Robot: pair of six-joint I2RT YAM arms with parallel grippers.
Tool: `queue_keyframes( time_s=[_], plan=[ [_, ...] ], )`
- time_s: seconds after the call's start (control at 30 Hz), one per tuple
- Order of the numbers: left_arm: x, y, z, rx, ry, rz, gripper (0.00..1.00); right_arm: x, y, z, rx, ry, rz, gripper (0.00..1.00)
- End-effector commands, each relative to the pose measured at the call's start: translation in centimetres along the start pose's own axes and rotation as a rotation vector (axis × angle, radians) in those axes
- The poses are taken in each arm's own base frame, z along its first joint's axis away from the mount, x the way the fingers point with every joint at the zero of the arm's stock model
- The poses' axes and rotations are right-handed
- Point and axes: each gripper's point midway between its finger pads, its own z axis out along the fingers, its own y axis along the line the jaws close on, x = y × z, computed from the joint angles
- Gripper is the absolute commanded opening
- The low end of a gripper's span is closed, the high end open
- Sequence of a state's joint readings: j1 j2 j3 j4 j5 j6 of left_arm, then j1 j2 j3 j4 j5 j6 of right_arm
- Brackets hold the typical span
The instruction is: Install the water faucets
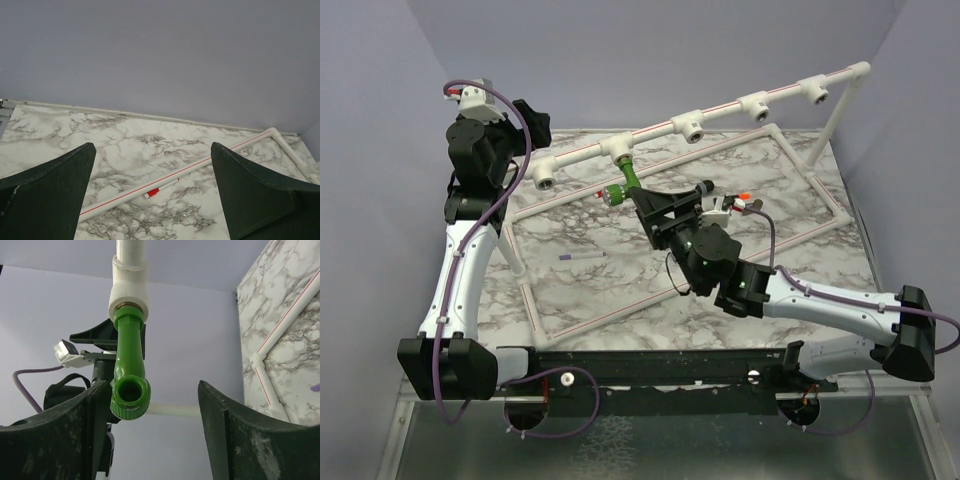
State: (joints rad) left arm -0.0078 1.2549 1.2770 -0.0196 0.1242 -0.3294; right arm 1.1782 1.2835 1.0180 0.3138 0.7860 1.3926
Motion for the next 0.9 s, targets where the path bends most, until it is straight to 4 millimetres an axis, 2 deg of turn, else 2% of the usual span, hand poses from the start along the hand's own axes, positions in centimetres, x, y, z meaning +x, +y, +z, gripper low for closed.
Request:
queue_keyframes(
  time_s=[0.0,0.17,0.47,0.63,0.87],
  plan=[
    [9.6,2.8,-0.4,-0.078,0.294,-0.041,0.98,-0.8,0.8,-1.2,-0.041,0.013,-0.067,0.75],
    [9.6,2.8,-0.4,-0.080,0.292,-0.039,0.98,-1.7,1.5,-2.4,-0.089,0.021,-0.144,0.77],
    [9.6,3.0,-0.4,-0.085,0.294,-0.037,0.98,-3.3,3.3,-4.2,-0.178,0.034,-0.424,0.75],
    [9.8,3.0,-0.3,-0.084,0.298,-0.038,0.98,-4.6,4.9,-5.2,-0.253,0.017,-0.644,0.75],
    [9.8,2.9,-0.3,-0.082,0.300,-0.040,0.98,-5.4,7.1,-6.0,-0.358,0.029,-1.085,0.78]
  ],
)
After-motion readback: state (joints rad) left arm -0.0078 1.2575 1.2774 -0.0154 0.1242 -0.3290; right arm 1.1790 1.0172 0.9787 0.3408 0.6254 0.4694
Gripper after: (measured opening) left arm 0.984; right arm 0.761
